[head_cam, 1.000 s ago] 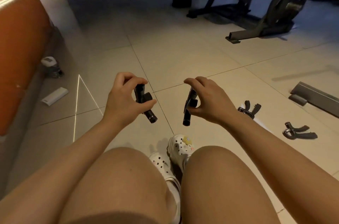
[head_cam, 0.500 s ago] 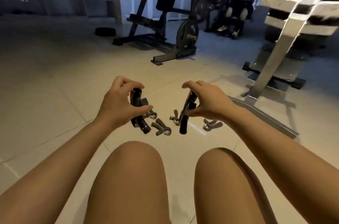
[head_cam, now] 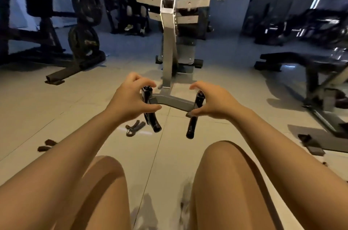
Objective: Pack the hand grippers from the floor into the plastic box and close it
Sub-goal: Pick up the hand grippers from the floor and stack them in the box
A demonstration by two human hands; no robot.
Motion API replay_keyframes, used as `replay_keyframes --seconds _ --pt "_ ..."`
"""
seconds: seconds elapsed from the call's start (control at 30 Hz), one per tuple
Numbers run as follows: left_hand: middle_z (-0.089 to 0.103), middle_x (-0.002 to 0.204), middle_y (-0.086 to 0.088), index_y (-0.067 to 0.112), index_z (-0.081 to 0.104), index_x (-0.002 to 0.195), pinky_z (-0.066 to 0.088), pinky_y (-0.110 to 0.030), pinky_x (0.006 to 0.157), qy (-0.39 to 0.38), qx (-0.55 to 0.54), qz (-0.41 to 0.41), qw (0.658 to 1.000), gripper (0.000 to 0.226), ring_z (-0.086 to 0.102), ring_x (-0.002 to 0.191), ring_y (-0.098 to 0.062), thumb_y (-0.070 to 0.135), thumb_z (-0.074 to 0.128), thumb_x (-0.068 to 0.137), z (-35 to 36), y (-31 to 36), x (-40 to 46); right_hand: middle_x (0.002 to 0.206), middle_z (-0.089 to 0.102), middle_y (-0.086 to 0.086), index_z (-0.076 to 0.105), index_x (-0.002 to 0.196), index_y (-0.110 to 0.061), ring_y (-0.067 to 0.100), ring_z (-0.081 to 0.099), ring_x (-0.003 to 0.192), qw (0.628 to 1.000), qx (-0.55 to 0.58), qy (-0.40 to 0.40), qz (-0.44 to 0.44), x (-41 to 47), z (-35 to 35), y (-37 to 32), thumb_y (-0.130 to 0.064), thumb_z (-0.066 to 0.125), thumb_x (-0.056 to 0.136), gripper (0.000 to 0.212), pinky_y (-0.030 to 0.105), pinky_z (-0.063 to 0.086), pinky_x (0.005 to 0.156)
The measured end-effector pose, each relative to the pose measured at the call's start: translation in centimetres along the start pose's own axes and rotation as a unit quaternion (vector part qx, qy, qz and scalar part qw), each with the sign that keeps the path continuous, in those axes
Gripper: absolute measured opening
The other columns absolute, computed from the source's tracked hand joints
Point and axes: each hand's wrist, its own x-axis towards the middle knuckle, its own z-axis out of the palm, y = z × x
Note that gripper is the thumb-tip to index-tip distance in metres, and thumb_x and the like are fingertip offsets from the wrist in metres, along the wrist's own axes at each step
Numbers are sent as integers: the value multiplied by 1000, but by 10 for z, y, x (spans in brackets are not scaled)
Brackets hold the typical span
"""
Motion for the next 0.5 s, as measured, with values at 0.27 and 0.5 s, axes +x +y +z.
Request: replay_keyframes --seconds 0.27,0.5 --pt "40 112 5 24 59 113 41 -20 81 -48 -47 107 992 55 43 98 -11 34 84 64 87 118 75 130 52 0 41 133 -27 21 50 113 989 -26 47 139 -75 -56 124 -36 80 70 74 31 40 81" --pt "39 111 2 24 58 105 38 -18 79 -83 -121 124 981 49 43 95 -12 35 83 65 151 177 89 132 51 -1 40 134 -28 21 50 117 972 -56 52 222 -142 -83 170 -38 79 71 74 37 45 94"
